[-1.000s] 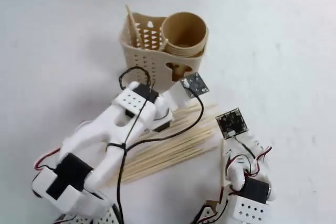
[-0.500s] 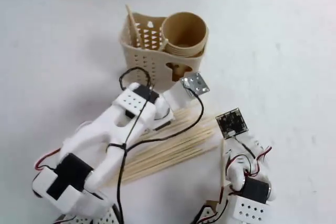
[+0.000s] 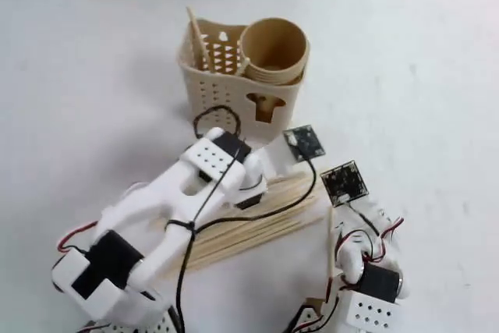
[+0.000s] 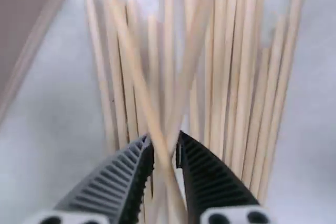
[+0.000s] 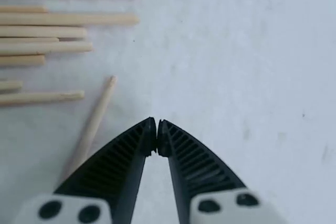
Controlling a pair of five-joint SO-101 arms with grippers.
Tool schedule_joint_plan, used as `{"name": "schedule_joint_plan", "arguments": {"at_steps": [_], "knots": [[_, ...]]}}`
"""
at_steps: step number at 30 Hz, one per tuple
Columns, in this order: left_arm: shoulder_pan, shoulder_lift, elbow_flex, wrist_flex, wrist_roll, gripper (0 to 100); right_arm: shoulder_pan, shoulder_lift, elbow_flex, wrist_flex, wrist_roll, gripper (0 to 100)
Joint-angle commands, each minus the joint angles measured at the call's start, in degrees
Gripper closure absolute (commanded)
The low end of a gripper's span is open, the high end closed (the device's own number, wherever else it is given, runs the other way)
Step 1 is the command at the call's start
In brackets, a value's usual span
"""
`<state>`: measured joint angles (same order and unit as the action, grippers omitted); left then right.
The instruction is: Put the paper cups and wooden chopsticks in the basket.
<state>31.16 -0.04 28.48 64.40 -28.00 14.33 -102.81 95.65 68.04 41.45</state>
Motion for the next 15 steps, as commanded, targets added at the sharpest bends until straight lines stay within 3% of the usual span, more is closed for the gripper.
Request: {"name": "schedule_joint_plan", "arguments": {"at_steps": [1, 7, 15], "knots": [[-3.3, -2.8, 0.5, -3.7, 0.4, 90, -0.5, -0.3, 1.1, -0.6, 0.6, 98.1], [-3.0, -2.8, 0.1, -4.1, 0.3, 90, -0.6, -0.3, 1.1, -0.6, 0.6, 98.1], [-4.4, -1.5, -0.7, -14.5, -1.0, 90, -0.6, -0.3, 1.1, -0.6, 0.6, 98.1]]}}
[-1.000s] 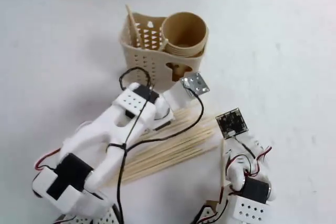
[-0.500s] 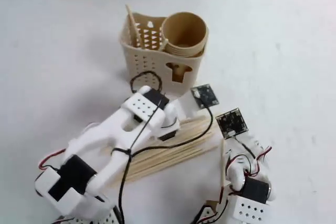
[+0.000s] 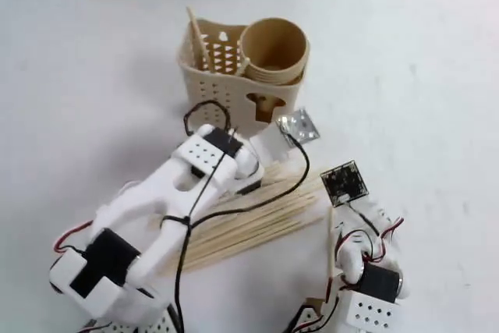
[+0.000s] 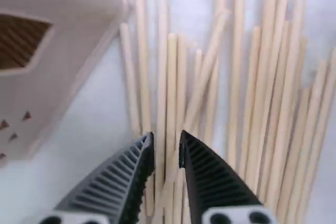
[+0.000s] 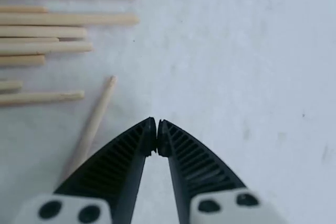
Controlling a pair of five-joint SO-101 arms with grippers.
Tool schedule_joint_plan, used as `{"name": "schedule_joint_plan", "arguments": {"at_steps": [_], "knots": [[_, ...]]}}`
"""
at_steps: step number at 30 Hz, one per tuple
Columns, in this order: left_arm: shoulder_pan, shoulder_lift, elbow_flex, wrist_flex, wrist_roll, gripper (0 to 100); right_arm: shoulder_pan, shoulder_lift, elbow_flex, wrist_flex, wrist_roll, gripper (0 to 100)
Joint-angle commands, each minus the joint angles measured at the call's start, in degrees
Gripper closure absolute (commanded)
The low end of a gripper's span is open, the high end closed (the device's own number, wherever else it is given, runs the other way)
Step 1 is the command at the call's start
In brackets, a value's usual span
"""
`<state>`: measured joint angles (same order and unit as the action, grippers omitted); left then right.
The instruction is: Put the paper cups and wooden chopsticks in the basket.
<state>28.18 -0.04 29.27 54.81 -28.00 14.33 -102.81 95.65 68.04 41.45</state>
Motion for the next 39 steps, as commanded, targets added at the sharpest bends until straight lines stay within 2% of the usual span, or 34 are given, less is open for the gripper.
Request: {"name": "schedule_joint_plan", "arguments": {"at_steps": [1, 6, 16, 25, 31, 34, 39], "knots": [[-1.5, -0.5, -1.8, -6.0, -1.2, 90, -0.6, -0.3, 1.1, -0.6, 0.6, 98.1], [-3.0, 7.7, -7.9, -7.1, -2.2, 89, -0.6, -0.3, 1.1, -0.6, 0.6, 98.1], [-2.9, 21.8, -19.7, 3.2, -3.7, 86, -0.6, -0.3, 1.1, -0.6, 0.6, 98.1], [-2.4, 28.7, -28.7, 14.2, -3.7, 96, -0.6, -0.3, 1.1, -0.6, 0.6, 98.1], [-0.2, 27.2, -29.7, 17.1, -3.8, 98, -0.6, -0.3, 1.1, -0.6, 0.6, 98.1], [2.2, 22.4, -29.6, 19.3, -3.4, 98, -0.4, -0.3, 1.1, -0.6, 0.6, 98.1], [3.6, 11.3, -30.0, 24.0, 1.1, 98, -0.3, -0.3, 1.1, -0.6, 0.6, 98.1]]}}
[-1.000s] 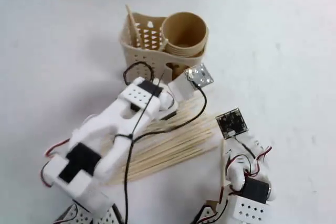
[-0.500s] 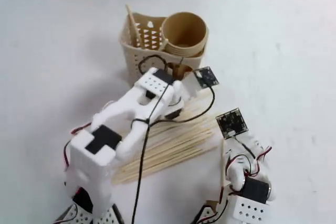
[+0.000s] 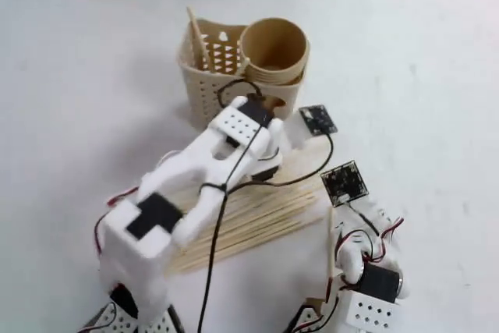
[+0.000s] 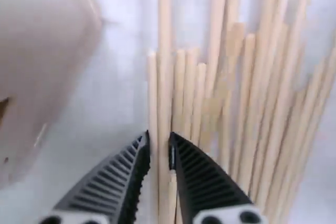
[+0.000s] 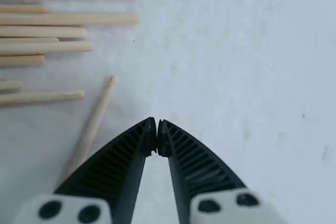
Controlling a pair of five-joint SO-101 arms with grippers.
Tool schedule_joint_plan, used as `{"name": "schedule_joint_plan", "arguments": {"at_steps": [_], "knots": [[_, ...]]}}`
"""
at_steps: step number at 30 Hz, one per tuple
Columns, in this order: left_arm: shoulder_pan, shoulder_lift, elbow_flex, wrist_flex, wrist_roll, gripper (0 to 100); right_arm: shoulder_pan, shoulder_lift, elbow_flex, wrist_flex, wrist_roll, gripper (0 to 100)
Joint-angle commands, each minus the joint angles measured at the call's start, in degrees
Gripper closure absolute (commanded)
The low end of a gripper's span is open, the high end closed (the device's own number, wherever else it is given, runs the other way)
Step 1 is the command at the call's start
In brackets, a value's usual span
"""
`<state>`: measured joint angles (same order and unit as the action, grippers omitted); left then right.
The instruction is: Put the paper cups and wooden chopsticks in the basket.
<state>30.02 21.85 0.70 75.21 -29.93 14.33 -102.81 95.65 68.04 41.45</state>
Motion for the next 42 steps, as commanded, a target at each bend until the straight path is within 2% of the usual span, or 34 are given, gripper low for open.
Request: {"name": "schedule_joint_plan", "arguments": {"at_steps": [1, 10, 18, 22, 30, 35, 42], "knots": [[1.5, -12.8, -1.2, 4.3, 3.9, 98, -0.2, -0.3, 1.1, -0.6, 0.6, 98.1], [1.5, -30.8, -1.0, 8.4, 8.4, 98, -0.3, -0.3, 1.1, -0.6, 0.6, 98.1], [1.7, -46.4, -3.9, 8.3, 8.4, 98, -0.4, -0.3, 1.1, -0.6, 0.6, 98.1], [0.4, -49.5, -9.9, 5.4, 8.8, 98, -0.5, -0.3, 1.1, -0.6, 0.6, 98.1], [-10.7, -40.5, -28.7, -11.1, 11.7, 98, -0.6, -0.3, 1.1, -0.6, 0.6, 98.1], [-13.4, -28.7, -40.3, -21.2, 16.5, 98, -0.6, -0.3, 1.1, -0.6, 0.6, 98.1], [-15.6, -14.5, -53.5, -20.2, 25.1, 98, -0.6, -0.3, 1.1, -0.6, 0.5, 98.1]]}}
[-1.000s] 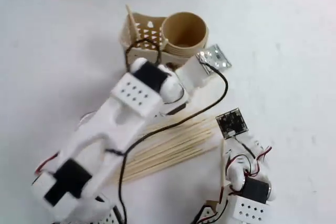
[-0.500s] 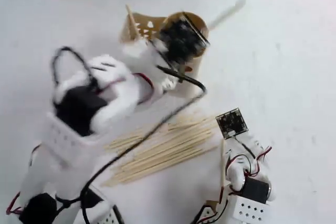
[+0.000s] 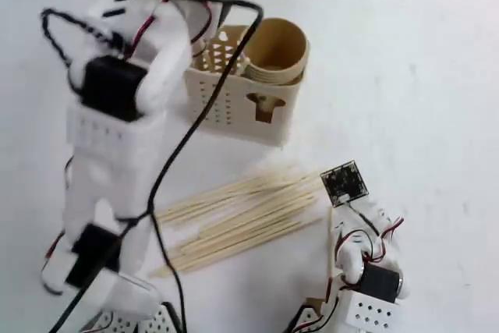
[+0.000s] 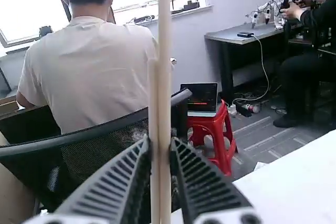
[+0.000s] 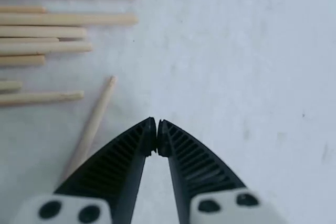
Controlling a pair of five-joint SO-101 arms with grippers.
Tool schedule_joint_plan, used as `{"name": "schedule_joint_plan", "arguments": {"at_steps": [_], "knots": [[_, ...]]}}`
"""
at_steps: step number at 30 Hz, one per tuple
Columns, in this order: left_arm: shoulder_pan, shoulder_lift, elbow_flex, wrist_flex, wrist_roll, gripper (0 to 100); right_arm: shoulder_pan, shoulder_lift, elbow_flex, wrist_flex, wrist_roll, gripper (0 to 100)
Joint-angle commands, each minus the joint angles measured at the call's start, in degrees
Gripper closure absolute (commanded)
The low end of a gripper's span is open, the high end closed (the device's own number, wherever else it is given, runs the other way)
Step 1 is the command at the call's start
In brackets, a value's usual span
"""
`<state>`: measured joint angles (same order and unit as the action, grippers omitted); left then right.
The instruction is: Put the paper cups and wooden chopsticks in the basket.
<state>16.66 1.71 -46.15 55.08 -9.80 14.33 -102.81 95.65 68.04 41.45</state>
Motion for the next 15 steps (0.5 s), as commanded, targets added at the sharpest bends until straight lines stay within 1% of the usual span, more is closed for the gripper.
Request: {"name": "schedule_joint_plan", "arguments": {"at_steps": [1, 4, 6, 11, 15], "knots": [[-2.9, 7.0, -7.0, 0.6, 6.5, 98, -0.6, -0.3, 1.1, -0.6, 0.5, 98.1], [-5.5, 10.2, -6.9, 3.6, 10.0, 98, -0.6, -0.3, 1.1, -0.6, 0.5, 98.1], [-6.8, 11.5, -6.9, 5.7, 11.1, 98, -0.6, -0.3, 1.1, -0.6, 0.5, 98.1], [-7.1, 12.9, -6.9, 10.7, 11.1, 98, -0.6, -0.3, 1.1, -0.6, 0.5, 98.1], [-7.4, 16.4, -6.9, 11.3, 11.2, 98, -0.6, -0.3, 1.1, -0.6, 0.5, 98.1]]}}
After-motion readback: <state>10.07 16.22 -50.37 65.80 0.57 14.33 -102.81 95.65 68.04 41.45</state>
